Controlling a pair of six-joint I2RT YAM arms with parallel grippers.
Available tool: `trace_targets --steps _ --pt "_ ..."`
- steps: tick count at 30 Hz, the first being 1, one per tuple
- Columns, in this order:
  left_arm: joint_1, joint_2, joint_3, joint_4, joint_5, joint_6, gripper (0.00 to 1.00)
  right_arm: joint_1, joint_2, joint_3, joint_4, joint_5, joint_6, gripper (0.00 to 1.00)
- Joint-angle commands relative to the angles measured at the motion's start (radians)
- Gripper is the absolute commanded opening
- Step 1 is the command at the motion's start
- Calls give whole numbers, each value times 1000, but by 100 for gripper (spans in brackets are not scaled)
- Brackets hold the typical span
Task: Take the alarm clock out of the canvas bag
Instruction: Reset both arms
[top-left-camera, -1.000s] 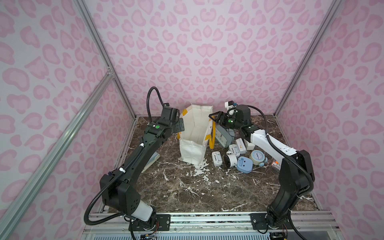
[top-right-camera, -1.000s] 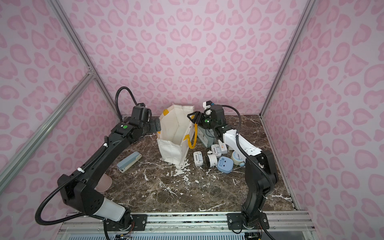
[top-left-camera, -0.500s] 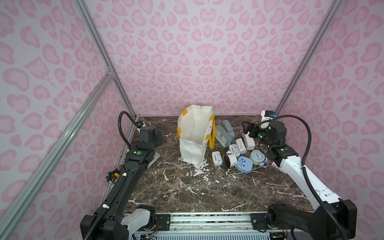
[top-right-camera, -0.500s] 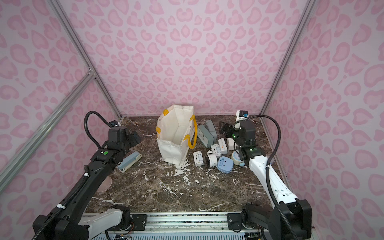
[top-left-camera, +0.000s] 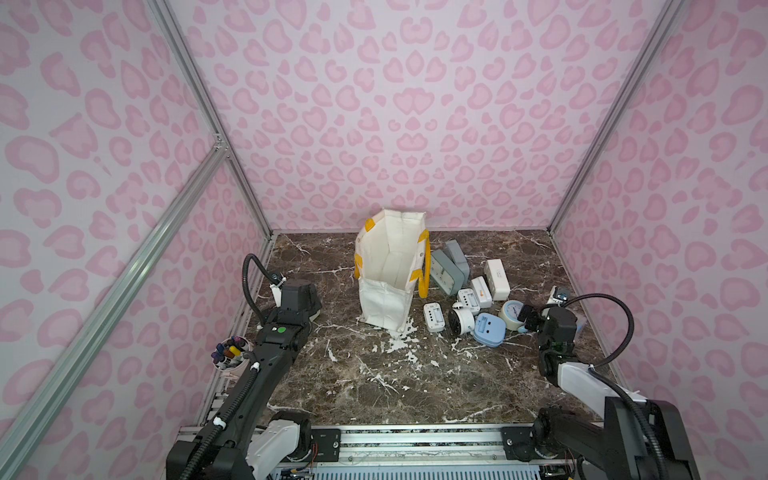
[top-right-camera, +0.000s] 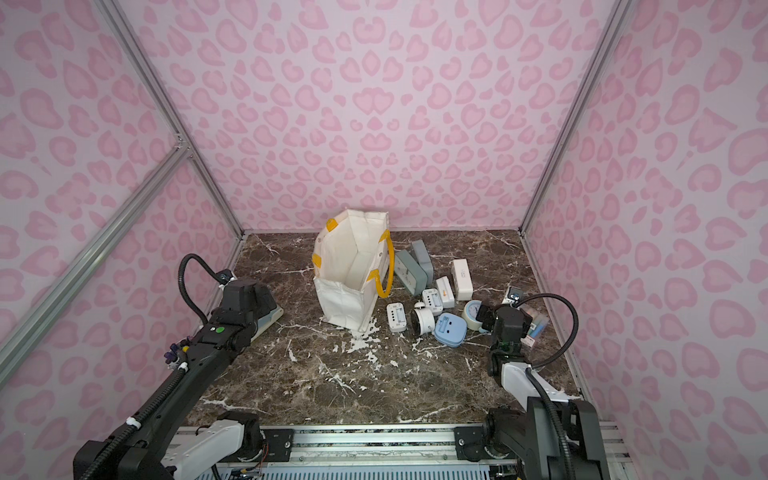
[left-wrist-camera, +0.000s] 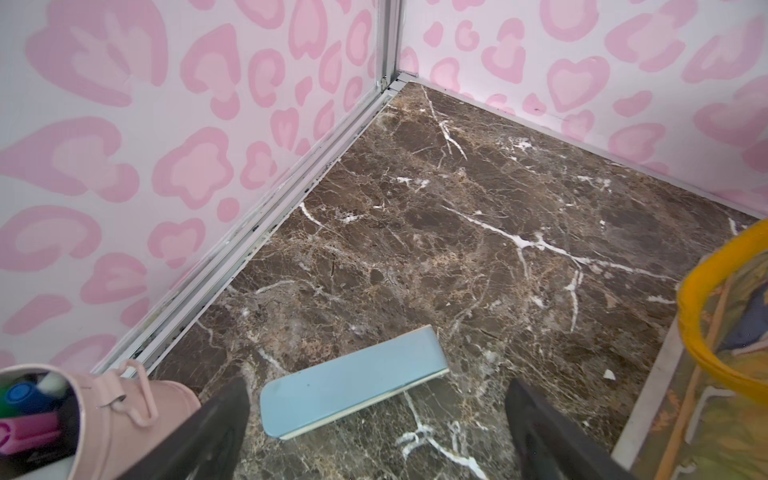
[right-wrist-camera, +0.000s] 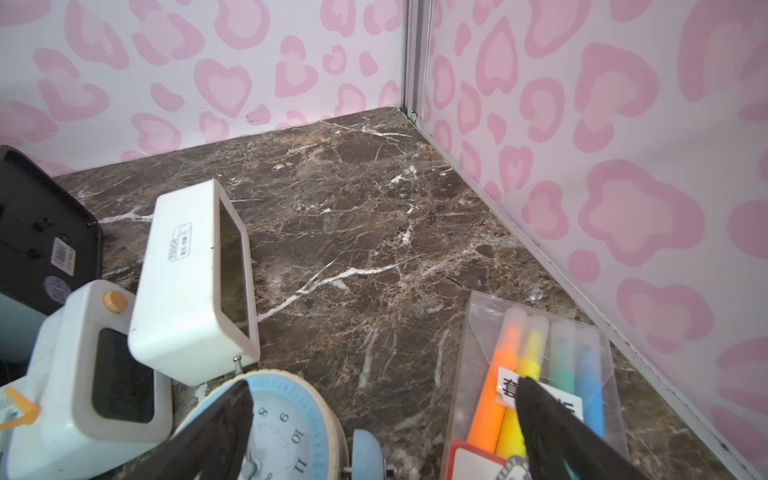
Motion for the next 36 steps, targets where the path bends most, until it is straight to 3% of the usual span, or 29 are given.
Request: trace_targets --steps 1,7,11,14,17,21,26,32,36 --pt "1 -9 -41 114 -55 8 97 29 90 -10 245 22 -31 97" --pt "3 -1 -143 291 -74 47 97 98 259 -21 452 51 -85 98" --pt "3 19 -165 373 -27 172 97 138 381 -14 594 87 -130 98" --pt "3 43 -201 493 5 262 97 126 322 49 370 90 -98 98" --pt "9 68 -253 633 13 286 97 125 369 62 429 84 -105 98" --pt "21 137 -303 797 38 320 97 123 338 86 330 81 -102 98" --pt "90 284 -342 1019 154 357 97 124 341 83 341 81 -103 98" --pt "129 406 -299 1087 402 406 98 124 338 87 328 81 -101 98" --pt "133 418 -344 1170 390 396 96 126 339 87 330 82 -101 98"
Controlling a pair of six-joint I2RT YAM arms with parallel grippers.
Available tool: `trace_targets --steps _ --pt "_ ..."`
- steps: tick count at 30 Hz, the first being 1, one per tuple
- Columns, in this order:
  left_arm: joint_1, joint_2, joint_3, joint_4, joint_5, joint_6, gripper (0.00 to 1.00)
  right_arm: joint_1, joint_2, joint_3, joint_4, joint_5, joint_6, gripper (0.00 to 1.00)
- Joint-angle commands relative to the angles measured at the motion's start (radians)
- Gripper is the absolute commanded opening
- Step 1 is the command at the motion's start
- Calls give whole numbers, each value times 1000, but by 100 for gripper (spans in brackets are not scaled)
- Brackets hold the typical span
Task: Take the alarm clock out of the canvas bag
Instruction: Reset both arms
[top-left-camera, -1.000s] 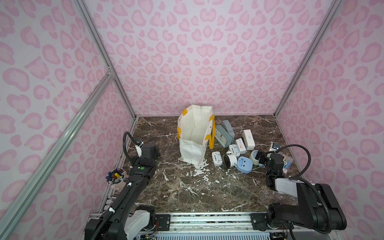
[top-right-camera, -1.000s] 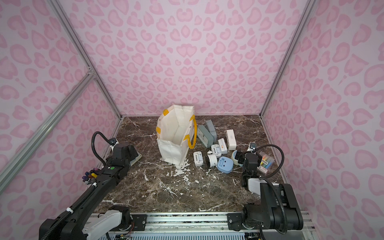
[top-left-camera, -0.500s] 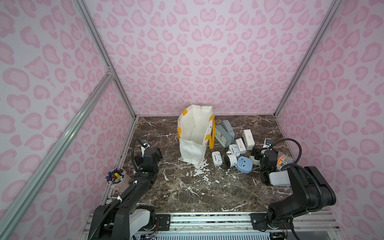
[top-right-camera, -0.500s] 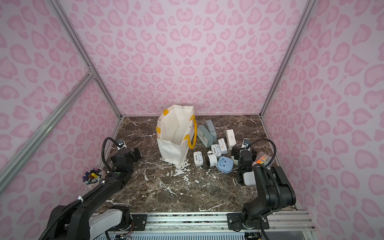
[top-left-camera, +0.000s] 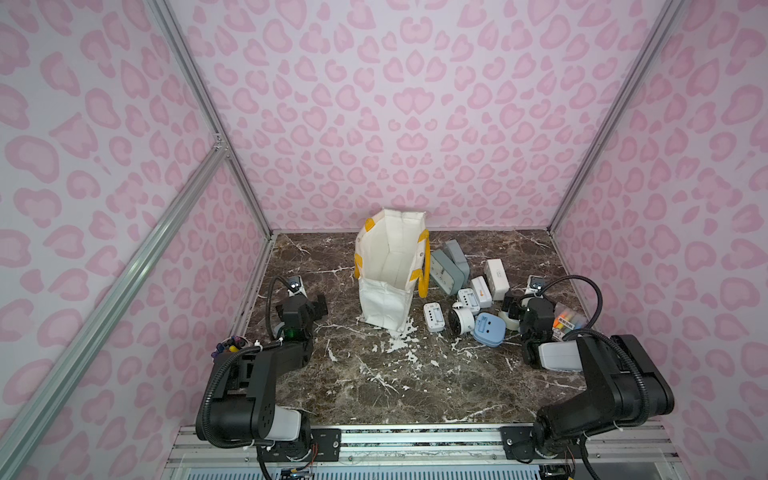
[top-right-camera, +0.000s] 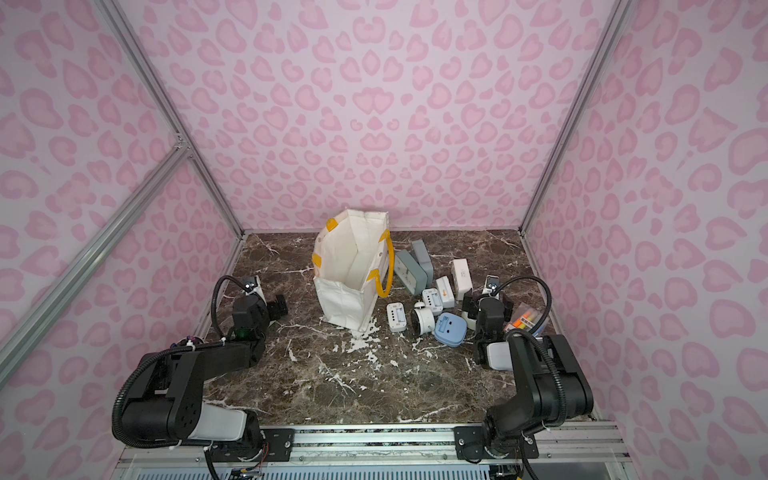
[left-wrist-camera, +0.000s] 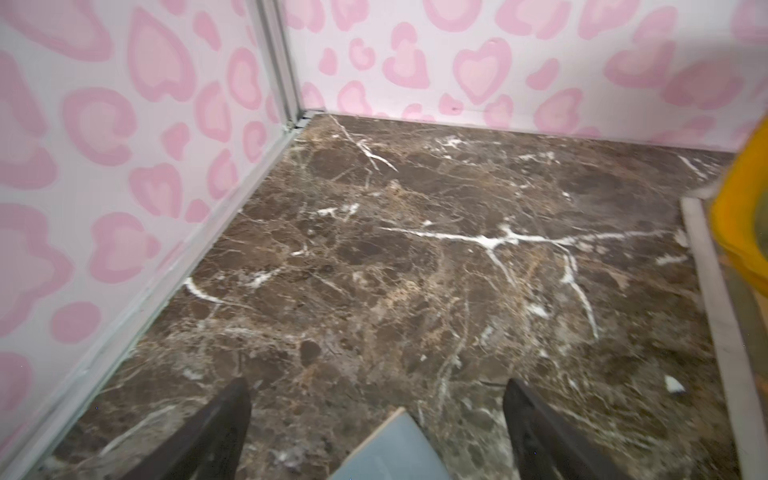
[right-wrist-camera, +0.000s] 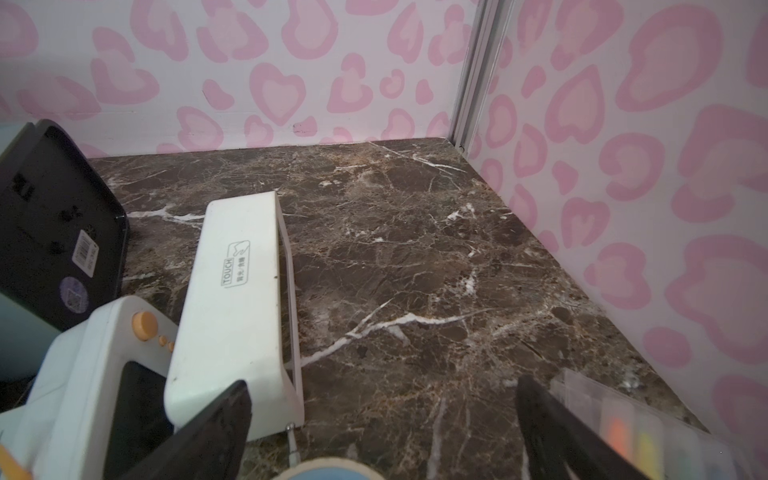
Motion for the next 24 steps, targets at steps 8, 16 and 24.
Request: trace_targets --steps 8,16,24 --pt "3 32 -55 217 40 11 98 0 0 2 11 15 0 98" --pt "7 34 -52 213 49 9 97 0 1 3 10 16 0 98" --pt "7 32 -51 212 49 9 97 9 1 3 10 25 -10 98"
